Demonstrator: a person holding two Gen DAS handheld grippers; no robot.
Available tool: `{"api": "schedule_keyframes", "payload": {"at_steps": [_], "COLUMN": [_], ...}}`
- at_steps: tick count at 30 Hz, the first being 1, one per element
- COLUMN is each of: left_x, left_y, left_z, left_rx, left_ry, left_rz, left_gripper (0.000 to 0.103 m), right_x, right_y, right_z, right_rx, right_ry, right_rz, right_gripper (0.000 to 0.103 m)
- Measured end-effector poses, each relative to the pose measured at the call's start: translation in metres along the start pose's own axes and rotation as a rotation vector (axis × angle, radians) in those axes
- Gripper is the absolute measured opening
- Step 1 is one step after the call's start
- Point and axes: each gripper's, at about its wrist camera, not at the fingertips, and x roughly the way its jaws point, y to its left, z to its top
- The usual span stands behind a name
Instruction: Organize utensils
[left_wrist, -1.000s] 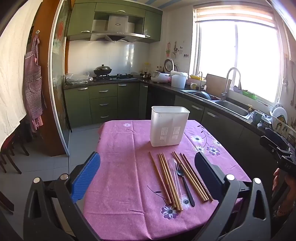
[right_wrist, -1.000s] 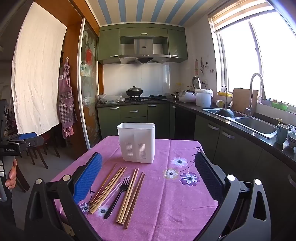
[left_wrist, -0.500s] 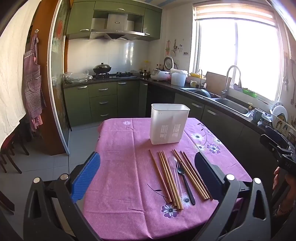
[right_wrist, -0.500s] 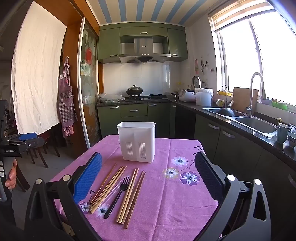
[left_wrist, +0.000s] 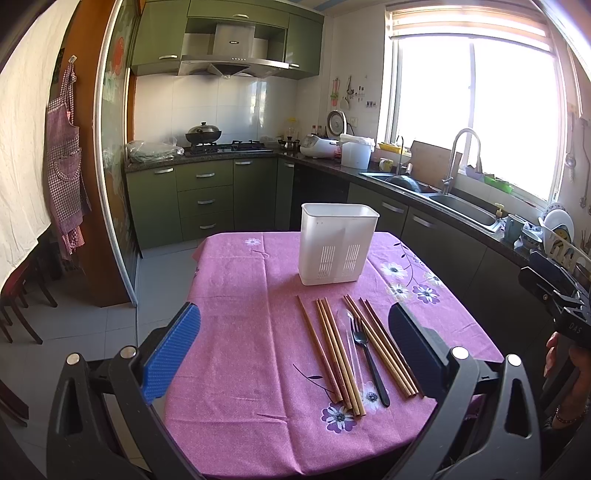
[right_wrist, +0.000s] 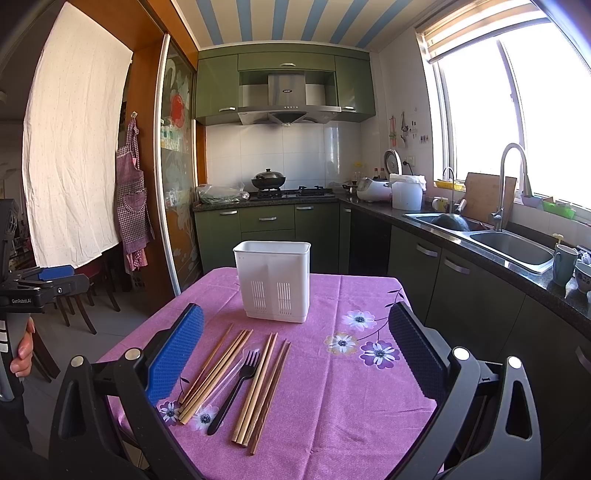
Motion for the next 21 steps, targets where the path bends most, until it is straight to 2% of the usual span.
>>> {"api": "schedule_keyframes", "payload": {"at_steps": [21], "left_x": [0.0040], "left_y": [0.0024], "left_z": [-0.0039], "left_rx": [-0.009], "left_ry": [0.010], "left_rz": [-0.003], "left_gripper": [0.097], "right_x": [0.0060], "right_y": [0.0038], "right_z": [-0.0051], "right_rx": [-0.004], "right_ry": [0.004], "right_rz": [0.003], "right_gripper": [0.099]}}
